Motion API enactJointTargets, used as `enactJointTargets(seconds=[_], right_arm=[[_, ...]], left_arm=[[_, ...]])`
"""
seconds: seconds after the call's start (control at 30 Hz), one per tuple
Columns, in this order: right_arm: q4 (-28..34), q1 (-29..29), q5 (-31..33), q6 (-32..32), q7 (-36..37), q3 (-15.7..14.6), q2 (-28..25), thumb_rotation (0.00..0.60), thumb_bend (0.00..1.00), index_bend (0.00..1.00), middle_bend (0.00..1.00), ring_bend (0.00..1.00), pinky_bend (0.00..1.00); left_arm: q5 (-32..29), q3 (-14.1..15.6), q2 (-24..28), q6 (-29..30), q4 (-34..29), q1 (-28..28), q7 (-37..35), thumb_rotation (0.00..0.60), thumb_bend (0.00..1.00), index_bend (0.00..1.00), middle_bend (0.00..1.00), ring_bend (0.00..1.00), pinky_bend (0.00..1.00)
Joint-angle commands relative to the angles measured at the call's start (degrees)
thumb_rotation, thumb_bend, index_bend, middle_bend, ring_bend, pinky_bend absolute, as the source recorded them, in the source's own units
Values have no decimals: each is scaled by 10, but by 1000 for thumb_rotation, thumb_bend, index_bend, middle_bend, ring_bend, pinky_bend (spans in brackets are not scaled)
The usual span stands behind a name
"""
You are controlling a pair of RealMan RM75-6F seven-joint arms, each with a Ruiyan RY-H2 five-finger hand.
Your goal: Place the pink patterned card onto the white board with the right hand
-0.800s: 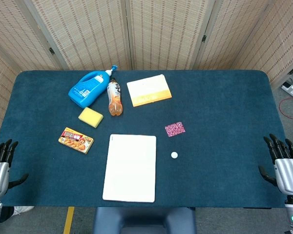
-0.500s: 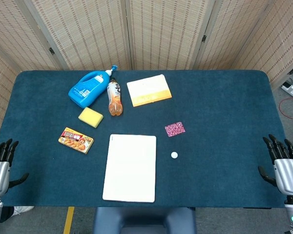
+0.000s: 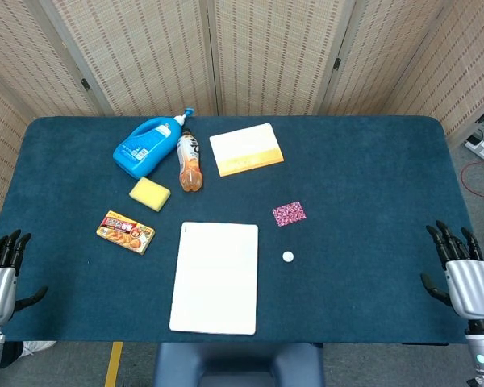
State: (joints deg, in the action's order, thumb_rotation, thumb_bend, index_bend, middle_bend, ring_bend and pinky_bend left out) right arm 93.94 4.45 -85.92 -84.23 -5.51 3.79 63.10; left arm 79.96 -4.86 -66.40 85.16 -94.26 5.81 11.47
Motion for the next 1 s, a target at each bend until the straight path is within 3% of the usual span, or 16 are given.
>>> enactJointTargets(seconds=[0.03,0.33,0.57,0.77,1.0], right_arm=[[2,19,-2,22,-9,6,2,600,350,23,58,93,0],[26,122,39,164,-49,44,0,600,350,77,57,60,0],[26,232,124,299,-110,87,24,600,350,144,62,62,0],[-39,322,210,373,-177,108,92,600,350,230,88,67,0],[-128,386,281,405,-221,104,171,600,350,261,110,74,0]], left_arm=[[1,0,1,0,-1,0,0,600,209,29,57,46,0],[5,3,8,5,-6,-4,-5,600,209,38,57,48,0],[10,6,13,12,-9,-10,-9,600,209,48,57,50,0],[10,10,18,19,-10,-18,-14,600,209,51,57,55,0],[7,10,22,26,-10,-27,-19,600,209,56,57,57,0]])
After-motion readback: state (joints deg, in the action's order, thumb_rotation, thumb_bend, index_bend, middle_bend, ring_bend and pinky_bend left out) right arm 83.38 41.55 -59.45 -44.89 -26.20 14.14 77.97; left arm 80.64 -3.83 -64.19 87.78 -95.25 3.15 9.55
